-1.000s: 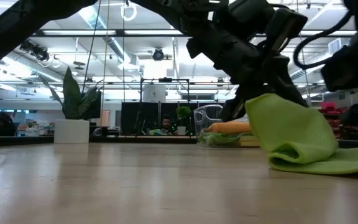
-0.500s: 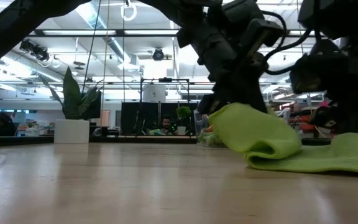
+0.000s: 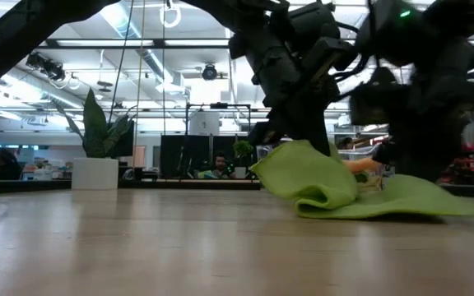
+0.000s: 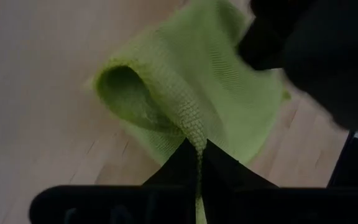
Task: Fold microfiber towels
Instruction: Fold the light green towel
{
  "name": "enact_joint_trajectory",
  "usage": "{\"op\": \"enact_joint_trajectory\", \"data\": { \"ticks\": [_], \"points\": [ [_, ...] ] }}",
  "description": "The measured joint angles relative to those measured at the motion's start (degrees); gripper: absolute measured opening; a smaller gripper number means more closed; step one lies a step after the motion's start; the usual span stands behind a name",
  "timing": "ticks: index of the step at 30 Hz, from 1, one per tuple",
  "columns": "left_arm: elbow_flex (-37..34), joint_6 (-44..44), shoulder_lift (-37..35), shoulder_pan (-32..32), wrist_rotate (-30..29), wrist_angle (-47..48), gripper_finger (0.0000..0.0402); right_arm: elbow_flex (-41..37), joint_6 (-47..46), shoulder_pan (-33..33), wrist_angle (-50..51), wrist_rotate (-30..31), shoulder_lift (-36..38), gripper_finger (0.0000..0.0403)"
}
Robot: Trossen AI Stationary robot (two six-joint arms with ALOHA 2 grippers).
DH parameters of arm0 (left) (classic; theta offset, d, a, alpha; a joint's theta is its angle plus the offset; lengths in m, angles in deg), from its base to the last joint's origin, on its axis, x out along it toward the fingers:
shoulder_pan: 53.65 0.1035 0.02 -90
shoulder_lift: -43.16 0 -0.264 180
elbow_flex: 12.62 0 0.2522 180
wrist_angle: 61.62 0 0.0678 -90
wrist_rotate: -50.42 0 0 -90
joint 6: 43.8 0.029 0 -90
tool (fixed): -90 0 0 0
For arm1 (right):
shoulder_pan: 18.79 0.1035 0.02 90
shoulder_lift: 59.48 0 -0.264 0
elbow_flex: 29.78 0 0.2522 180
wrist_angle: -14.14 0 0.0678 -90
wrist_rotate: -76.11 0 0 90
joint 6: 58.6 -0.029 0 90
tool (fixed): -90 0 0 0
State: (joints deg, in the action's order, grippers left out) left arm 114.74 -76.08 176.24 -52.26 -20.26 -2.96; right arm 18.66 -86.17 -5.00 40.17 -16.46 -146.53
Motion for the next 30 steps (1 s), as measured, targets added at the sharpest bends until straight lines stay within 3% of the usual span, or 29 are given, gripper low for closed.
{"op": "enact_joint_trajectory", "data": {
  "ticks": [8,14,20,30],
  "points": [
    [0.02,1.11,0.00,-0.07,-3.56,7.27,0.0029,4.63,5.83,-2.87,2.77,-2.90,-5.35,0.0000],
    [0.02,-0.90,0.00,-0.59,-3.70,1.29,0.0012,2.80,0.70,-1.23,3.04,1.16,-1.03,0.0001],
    [0.02,-1.29,0.07,-1.05,-3.16,0.12,0.0022,1.74,-5.63,0.12,5.92,0.81,-0.13,0.0022],
    [0.01,-1.67,0.11,-2.21,-2.84,-2.41,0.0021,1.38,-17.17,7.67,11.31,2.77,4.12,0.0056]
  ]
}}
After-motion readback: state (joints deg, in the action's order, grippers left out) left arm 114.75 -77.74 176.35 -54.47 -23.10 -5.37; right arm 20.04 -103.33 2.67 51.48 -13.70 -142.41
